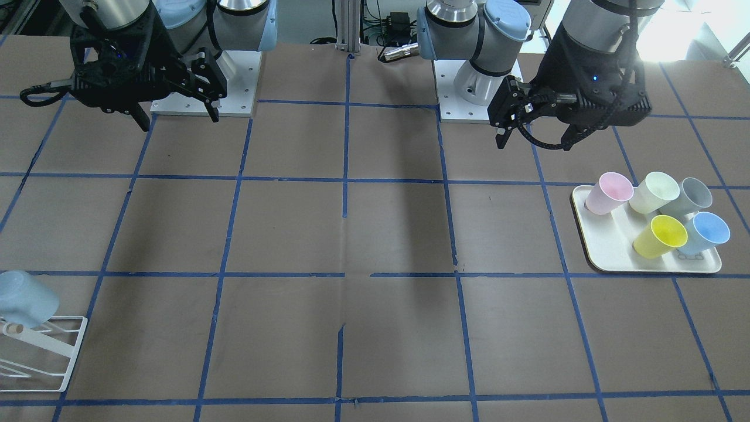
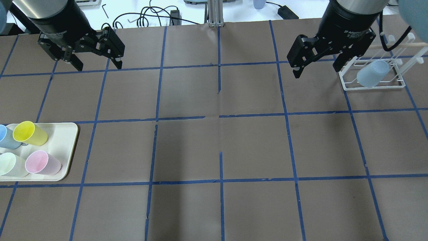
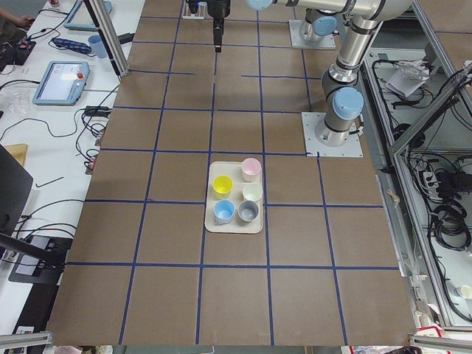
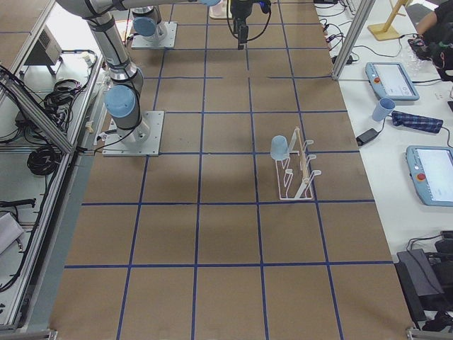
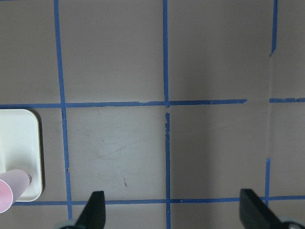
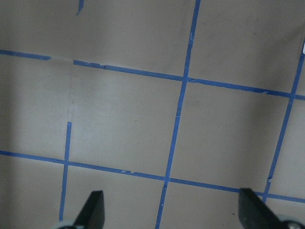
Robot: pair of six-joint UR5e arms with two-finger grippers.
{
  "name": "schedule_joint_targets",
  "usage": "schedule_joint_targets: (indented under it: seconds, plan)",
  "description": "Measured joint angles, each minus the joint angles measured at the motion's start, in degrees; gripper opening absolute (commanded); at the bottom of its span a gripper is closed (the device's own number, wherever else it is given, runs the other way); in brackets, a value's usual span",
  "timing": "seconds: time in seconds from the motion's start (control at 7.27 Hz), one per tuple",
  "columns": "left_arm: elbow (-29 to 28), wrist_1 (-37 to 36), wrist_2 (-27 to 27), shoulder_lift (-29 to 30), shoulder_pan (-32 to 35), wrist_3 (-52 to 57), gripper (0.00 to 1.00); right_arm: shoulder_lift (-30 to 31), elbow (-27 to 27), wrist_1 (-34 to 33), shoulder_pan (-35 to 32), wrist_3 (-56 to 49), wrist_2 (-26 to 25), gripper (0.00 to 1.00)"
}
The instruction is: Transfer IKEA cup to right arm and place on rack
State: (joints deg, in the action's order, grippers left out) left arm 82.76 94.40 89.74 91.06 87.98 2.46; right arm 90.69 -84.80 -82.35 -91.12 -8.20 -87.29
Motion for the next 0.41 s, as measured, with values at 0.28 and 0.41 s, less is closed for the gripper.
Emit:
schedule_joint_targets:
  seconds: [0.28,0.41]
  plan:
    - [0.0,0.0,0.0,0.0,0.0,0.0,1.0,-0.1,-0.3,0.0,0.0,0.0,0.0,1.0]
    - [0.0,0.0,0.0,0.0,0.0,0.0,1.0,-0.1,-0.3,0.0,0.0,0.0,-0.1,1.0]
